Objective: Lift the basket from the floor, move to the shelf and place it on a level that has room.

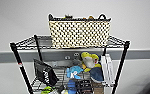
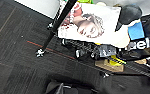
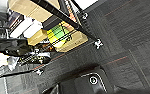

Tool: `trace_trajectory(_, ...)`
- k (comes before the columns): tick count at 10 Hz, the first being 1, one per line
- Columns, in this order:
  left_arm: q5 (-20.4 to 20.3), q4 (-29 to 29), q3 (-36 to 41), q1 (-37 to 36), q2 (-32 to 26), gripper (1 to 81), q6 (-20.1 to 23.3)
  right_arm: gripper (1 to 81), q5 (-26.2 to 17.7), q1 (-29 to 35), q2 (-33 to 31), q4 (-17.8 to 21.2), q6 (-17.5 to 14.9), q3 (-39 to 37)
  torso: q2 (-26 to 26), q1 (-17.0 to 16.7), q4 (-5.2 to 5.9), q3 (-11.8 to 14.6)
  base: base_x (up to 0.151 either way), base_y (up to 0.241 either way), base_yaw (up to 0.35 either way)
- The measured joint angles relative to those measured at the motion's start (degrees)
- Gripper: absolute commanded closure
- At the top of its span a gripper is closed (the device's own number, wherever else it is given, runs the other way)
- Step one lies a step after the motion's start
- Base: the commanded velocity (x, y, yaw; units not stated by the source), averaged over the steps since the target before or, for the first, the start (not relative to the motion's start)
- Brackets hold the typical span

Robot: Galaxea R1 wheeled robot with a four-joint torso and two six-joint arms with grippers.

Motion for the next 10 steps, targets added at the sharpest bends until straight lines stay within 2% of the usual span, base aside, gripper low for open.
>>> trace_trajectory(5,-7.28,4.02,-6.97,12.13,9.29,1.0,0.0,1.0,7.39,-11.0,9.73,0.11,-4.88,-5.92,0.0,-0.02,0.0,0.02,0.0,0.0,0.0)
trace_trajectory(10,-12.08,6.3,-17.73,19.3,19.32,1.0,0.0,1.0,11.89,-18.27,16.26,0.17,-8.62,-11.33,-0.02,-0.07,0.0,0.05,0.0,0.0,0.0)
